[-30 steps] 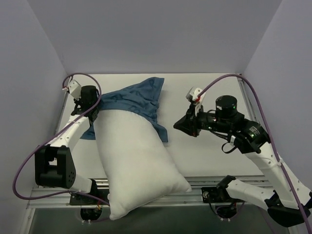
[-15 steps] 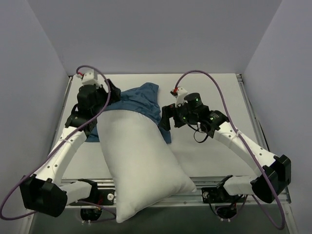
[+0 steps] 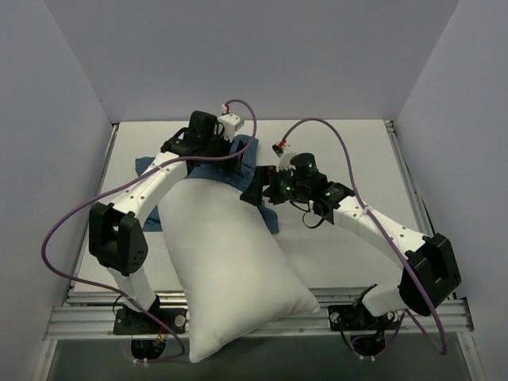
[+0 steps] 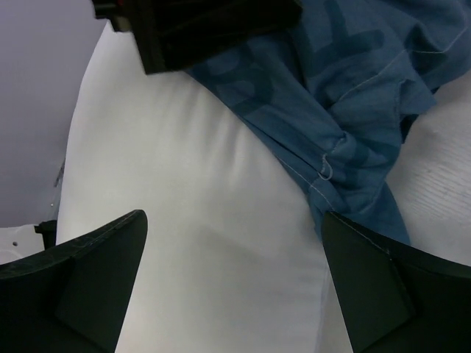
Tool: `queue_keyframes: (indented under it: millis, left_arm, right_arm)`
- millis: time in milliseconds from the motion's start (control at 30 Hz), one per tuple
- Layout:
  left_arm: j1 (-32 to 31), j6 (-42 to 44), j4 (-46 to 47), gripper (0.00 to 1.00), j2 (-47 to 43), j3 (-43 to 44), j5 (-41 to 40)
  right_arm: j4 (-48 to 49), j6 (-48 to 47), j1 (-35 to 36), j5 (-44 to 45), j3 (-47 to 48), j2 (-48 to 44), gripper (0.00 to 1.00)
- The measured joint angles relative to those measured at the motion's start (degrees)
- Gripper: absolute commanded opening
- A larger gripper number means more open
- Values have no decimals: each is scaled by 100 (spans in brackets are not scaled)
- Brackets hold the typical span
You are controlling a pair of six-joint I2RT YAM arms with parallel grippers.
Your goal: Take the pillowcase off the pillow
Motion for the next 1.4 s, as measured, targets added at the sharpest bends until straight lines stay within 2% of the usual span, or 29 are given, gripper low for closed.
queue_keyframes:
  millis: [100,133,233,267,300,333,367,400,467,500,533,733,933,1167,1400]
  left_arm:
    - [-87,358,-586,88,485,437,-37]
    - [-87,439,-686,78,608,579,-63]
    - [-85,608,-903,58,857,920,-219]
    - [-85,645,-946,41,929,1014,-297]
    - [-85,649,-975,33,986,1082,-356]
    - [-85,691,-990,16,1043,1128,-413]
    - [-85,673,-1010,8,1080,1152,-461]
    - [-87,695,-1012,3,1108,1156,-507]
    - [-87,706,-1019,2,1156,1156,-599]
    - [-81,688,-1008,2,1176,1156,-649]
    - [-68,669,-1001,2,1196,1156,-721]
    - [59,345,-883,2,1250,1163,-918]
    - [286,-260,-627,2,1318,1165,-1222]
    - [708,-1054,-356,2,1421,1165,-1869]
    - [1023,-1486,-275,2,1626,1189,-2332]
  right_arm:
    - [236,192,157,-96,-4,302,100]
    - [332,267,214,-127,-7,446,100]
    - [452,337,393,-190,-9,730,100]
    - [501,350,452,-195,-9,822,99]
    - [555,352,525,-192,-9,920,97]
    - [623,356,595,-192,-7,1010,87]
    - [686,345,647,-192,-7,1080,79]
    - [763,348,686,-192,-7,1139,57]
    - [892,330,726,-197,-9,1237,32]
    - [935,323,730,-197,-9,1276,5]
    - [986,293,732,-197,-22,1298,0]
    - [1259,208,732,-144,-339,1169,0]
    - [1244,-24,734,26,-719,643,0]
    - [627,-323,734,127,-1003,-164,0]
    - [-208,-496,719,345,-1071,-940,0]
